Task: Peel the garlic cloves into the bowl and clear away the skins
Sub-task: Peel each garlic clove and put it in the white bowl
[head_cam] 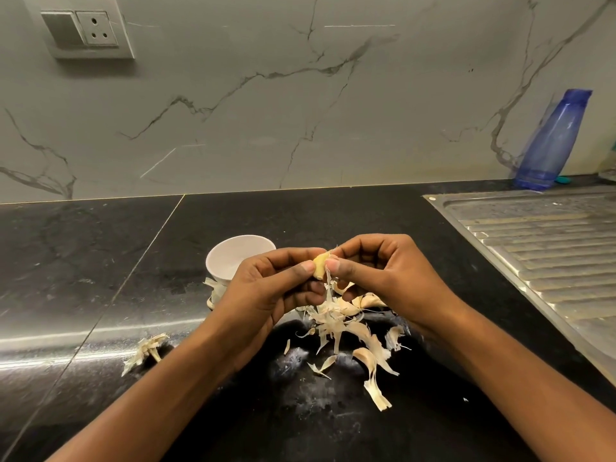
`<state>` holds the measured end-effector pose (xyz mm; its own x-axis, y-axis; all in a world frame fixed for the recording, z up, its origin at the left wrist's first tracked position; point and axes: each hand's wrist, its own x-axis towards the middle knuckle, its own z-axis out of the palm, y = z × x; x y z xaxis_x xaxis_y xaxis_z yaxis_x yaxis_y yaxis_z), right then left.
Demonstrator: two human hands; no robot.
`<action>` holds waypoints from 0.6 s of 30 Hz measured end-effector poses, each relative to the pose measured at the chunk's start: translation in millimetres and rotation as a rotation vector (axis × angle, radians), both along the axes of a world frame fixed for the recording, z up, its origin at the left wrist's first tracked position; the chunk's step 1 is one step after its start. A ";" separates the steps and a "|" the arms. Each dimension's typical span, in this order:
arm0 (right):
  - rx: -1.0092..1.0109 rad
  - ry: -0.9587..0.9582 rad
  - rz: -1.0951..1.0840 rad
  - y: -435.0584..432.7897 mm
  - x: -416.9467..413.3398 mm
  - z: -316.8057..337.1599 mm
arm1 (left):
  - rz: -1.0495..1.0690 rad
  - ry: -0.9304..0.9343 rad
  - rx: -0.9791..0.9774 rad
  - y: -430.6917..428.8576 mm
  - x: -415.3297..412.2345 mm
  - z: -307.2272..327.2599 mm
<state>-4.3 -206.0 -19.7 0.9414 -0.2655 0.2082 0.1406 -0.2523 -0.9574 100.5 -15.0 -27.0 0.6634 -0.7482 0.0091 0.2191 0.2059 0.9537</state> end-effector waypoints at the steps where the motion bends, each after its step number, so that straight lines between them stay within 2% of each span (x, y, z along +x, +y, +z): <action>1: -0.007 -0.004 -0.007 0.3 0.3 -0.6 | -0.004 -0.006 0.000 0.1 -0.2 0.2; 9: -0.126 -0.040 -0.041 0.2 -0.3 -2.7 | 0.079 -0.193 0.078 -1.1 -5.7 -2.5; 18: -0.132 -0.084 -0.065 0.9 0.4 -3.2 | 0.092 -0.148 0.050 0.1 -5.8 -2.0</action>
